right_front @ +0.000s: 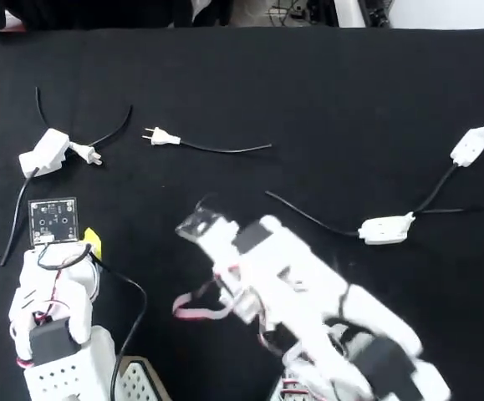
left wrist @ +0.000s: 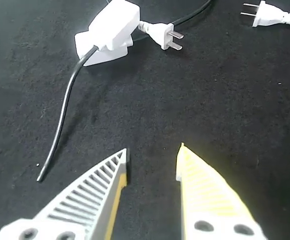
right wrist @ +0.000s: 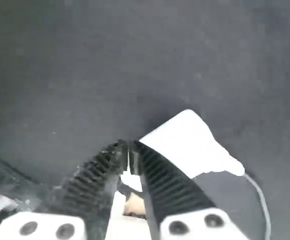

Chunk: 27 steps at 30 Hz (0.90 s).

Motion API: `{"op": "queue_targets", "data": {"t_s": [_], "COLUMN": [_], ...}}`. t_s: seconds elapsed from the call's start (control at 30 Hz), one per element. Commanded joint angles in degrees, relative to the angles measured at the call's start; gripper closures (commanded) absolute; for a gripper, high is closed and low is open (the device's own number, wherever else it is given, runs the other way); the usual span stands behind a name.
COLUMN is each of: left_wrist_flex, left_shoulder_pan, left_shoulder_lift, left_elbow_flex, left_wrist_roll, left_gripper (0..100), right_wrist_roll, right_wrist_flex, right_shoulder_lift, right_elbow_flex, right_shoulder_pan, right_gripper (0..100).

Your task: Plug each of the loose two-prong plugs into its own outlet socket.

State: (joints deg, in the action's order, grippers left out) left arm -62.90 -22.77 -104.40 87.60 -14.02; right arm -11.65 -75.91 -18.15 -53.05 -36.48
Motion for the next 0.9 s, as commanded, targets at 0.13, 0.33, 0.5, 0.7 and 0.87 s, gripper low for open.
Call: {"op": "queue_targets", "data": {"t_s": [0.13, 0.33, 0.5, 0.7, 0.87], "left_wrist_flex": [1.1, 1.1, 1.1, 1.1, 1.8], "left_shoulder_pan": [1.3, 1.3, 1.3, 1.9, 2.2], "left_shoulder_lift": [0.0, 0.0, 0.0, 0.0, 0.0], "left_elbow_flex": [0.1, 0.1, 0.1, 0.3, -0.8], "left_wrist_roll": [0.4, 0.5, 0.6, 0.6, 4.0], "left_gripper": [83, 83, 83, 83, 83], "right_wrist_roll": [-16.9, -39.4, -46.0, -41.2, -32.7], "right_wrist_flex": [2.7, 4.0, 4.0, -7.1, -17.1], "right_shoulder_lift": [15.6, 13.9, 15.4, 17.2, 13.5], "right_elbow_flex": [4.2, 13.9, 26.9, 36.0, 43.8], "right_shoulder_pan": [29.9, 61.3, 77.0, 78.0, 75.5], "right_gripper": [98.6, 98.6, 98.6, 98.3, 98.3]}}
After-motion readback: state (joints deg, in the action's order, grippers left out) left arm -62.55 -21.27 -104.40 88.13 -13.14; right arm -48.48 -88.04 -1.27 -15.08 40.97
